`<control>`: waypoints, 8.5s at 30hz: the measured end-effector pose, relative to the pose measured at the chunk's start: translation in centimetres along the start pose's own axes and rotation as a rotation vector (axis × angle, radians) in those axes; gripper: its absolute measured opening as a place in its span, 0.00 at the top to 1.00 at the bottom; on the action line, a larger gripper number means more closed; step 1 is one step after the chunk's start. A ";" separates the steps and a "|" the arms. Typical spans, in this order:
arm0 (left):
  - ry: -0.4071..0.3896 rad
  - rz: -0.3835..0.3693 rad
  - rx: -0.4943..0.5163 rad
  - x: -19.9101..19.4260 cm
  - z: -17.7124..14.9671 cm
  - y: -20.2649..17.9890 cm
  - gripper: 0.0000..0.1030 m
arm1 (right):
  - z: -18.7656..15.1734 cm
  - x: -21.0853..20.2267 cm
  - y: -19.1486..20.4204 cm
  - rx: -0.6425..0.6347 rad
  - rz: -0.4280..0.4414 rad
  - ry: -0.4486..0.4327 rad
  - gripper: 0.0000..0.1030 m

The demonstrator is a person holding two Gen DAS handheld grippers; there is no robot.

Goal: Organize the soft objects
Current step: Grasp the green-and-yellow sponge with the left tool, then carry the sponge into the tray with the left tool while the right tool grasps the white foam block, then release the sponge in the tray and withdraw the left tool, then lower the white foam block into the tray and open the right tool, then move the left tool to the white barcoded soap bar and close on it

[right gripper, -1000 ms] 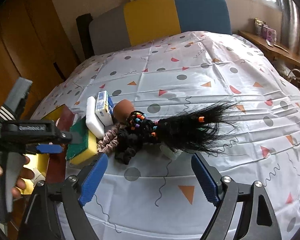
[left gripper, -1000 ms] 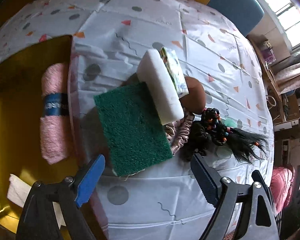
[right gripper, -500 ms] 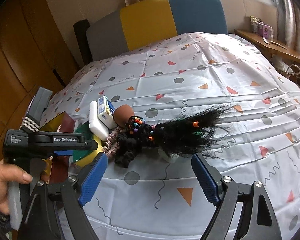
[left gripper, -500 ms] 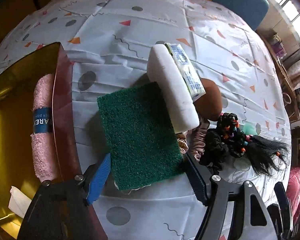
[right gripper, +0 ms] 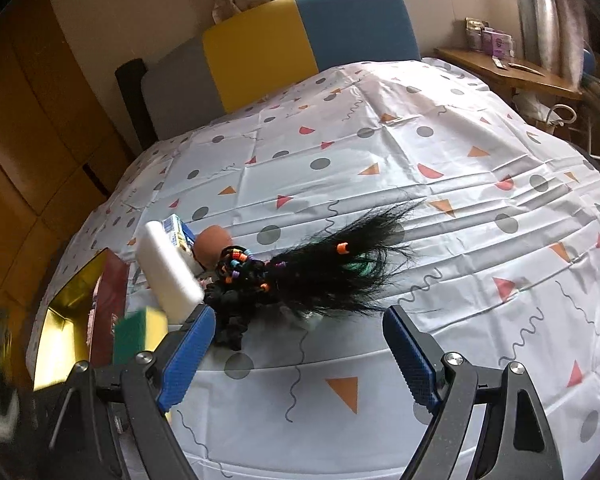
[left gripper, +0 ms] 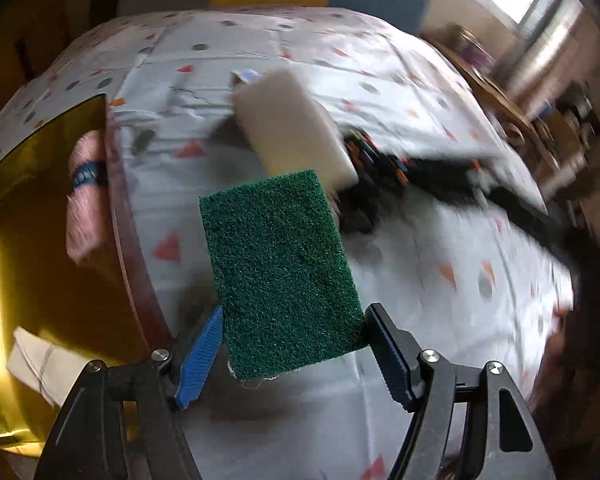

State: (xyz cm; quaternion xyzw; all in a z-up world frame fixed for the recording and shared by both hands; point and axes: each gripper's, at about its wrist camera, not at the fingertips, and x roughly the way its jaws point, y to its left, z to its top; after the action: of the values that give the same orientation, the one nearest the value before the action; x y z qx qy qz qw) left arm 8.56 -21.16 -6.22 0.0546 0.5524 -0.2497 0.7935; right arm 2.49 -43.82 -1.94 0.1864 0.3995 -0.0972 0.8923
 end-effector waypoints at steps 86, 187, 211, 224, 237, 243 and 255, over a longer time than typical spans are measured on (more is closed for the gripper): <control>-0.334 -0.072 -0.142 -12.1 -7.2 12.5 0.30 | -7.7 7.1 9.9 -0.503 0.035 0.375 0.46; -0.353 0.323 -0.456 -14.0 -11.5 23.2 0.16 | -8.2 4.7 29.9 -0.803 0.326 0.228 0.43; -0.350 0.346 -0.402 -14.2 -11.3 22.0 0.16 | -7.8 4.0 26.9 -0.675 0.296 0.193 0.19; -0.366 0.354 -0.328 -15.1 -10.1 19.3 0.16 | -3.8 1.3 17.4 -0.508 0.153 0.072 0.19; -0.345 0.343 -0.239 -14.3 -8.5 15.8 0.16 | -0.7 0.4 3.1 -0.175 -0.049 -0.019 0.18; -0.359 0.337 -0.182 -14.2 -7.6 13.8 0.16 | -0.2 0.5 1.0 -0.088 -0.082 -0.021 0.17; -0.356 0.132 -0.105 -13.4 -2.4 10.0 0.20 | 0.1 -0.4 0.9 -0.073 -0.097 -0.062 0.15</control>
State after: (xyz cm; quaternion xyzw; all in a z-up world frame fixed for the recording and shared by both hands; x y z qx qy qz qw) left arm 7.56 -7.13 3.12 0.0043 0.4106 -0.1737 0.8951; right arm 2.56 -43.02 -1.36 0.1311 0.3833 -0.1312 0.9048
